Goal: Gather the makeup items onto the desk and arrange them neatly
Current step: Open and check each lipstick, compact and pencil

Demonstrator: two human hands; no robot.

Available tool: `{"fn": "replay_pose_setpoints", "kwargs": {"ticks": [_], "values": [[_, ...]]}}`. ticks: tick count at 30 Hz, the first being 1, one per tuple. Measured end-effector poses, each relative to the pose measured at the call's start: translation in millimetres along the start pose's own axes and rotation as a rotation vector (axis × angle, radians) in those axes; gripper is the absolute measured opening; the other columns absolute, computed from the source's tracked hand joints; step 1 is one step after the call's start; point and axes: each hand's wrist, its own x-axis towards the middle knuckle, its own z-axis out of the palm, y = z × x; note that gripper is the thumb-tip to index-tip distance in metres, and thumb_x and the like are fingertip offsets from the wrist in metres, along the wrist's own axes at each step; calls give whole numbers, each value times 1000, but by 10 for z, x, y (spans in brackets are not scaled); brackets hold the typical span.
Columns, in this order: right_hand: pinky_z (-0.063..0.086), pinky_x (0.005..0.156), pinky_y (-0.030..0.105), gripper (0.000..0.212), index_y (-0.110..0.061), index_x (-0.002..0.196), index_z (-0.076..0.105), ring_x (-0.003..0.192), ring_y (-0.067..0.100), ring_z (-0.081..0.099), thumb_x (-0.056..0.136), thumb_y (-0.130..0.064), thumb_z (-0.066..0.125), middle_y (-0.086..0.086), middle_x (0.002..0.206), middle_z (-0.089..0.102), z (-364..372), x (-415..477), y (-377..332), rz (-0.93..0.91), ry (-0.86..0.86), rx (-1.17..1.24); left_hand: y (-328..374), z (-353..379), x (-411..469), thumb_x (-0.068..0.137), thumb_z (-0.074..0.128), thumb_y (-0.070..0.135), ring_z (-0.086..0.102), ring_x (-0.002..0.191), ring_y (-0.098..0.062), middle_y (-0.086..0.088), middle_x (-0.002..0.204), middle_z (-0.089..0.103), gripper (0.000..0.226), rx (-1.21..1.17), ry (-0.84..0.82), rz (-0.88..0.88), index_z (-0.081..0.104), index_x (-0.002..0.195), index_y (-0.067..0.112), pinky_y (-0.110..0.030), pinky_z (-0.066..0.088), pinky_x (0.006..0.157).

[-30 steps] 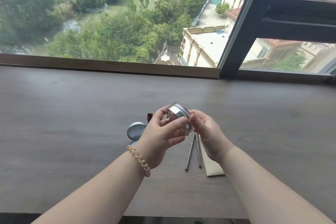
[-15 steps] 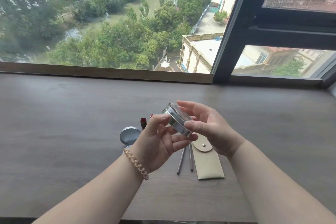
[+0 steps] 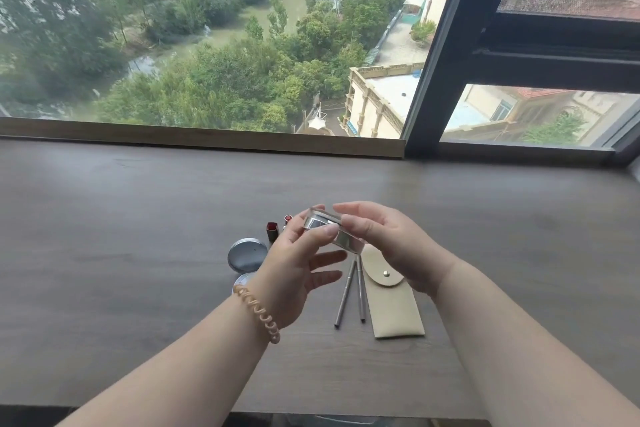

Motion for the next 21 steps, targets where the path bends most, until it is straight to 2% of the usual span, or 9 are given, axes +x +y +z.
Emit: {"fn": "replay_pose_setpoints", "kwargs": {"ticks": [3, 6, 9, 11, 13, 15, 17, 19, 21], "values": [[49, 92, 23, 35, -18, 120, 63, 106, 7, 63, 87, -29, 64, 2, 115, 69, -14, -9, -5, -19, -65, -61, -19, -35, -6, 70, 69, 22, 66, 84, -28, -8, 101, 67, 60, -81, -25, -6, 49, 127, 26, -37, 54, 78], [48, 85, 16, 21, -23, 111, 67, 101, 3, 65, 93, -18, 58, -3, 108, 71, 24, -6, -21, -59, -103, -109, -39, -60, -38, 73, 64, 13, 66, 84, -27, -10, 102, 66, 60, -162, -58, 10, 44, 129, 19, -37, 55, 80], [47, 90, 17, 21, -21, 111, 68, 104, 3, 63, 96, -20, 53, -5, 108, 71, 71, 18, 8, -119, -64, -107, -65, -86, -65, 74, 64, 8, 64, 91, -27, -12, 104, 64, 56, -203, -101, 49, 47, 127, 13, -37, 53, 86], [48, 90, 22, 29, -11, 109, 69, 103, 10, 64, 97, -27, 47, 5, 107, 72, 96, 47, 65, -172, 19, -62, -84, -108, -78, 72, 67, 7, 64, 93, -27, -15, 107, 63, 61, -206, -150, 57, 48, 129, 12, -38, 53, 87], [49, 91, 31, 39, 0, 106, 67, 101, 22, 65, 99, -29, 41, 18, 106, 70, 119, 77, 121, -175, 113, 71, -87, -142, -77, 68, 67, 5, 62, 94, -29, -15, 111, 61, 75, -221, -181, 19, 41, 137, 18, -43, 52, 85], [51, 89, 34, 43, 2, 105, 66, 100, 28, 67, 101, -29, 36, 19, 104, 71, 144, 100, 176, -137, 195, 189, -75, -178, -76, 66, 63, 2, 61, 94, -31, -14, 110, 61, 82, -167, -178, -31, 36, 139, 26, -44, 52, 81], [52, 86, 30, 43, -5, 103, 68, 97, 24, 68, 100, -32, 35, 12, 100, 74, 170, 124, 231, -95, 259, 210, -44, -197, -103, 65, 61, 6, 62, 88, -32, -15, 110, 62, 80, -45, -146, -104, 37, 137, 28, -37, 54, 69], [51, 85, 31, 43, -8, 102, 68, 94, 20, 69, 99, -36, 36, 8, 98, 74, 191, 147, 291, -69, 293, 206, -27, -219, -144, 61, 68, 18, 63, 79, -30, -20, 115, 57, 78, 21, -115, -182, 43, 135, 31, -28, 49, 56], [51, 87, 34, 44, -7, 103, 68, 93, 21, 69, 98, -38, 37, 9, 98, 74, 213, 171, 340, -50, 309, 207, -37, -268, -178, 62, 73, 26, 63, 66, -23, -14, 105, 57, 71, 14, -49, -211, 52, 131, 27, -23, 44, 49]]}}
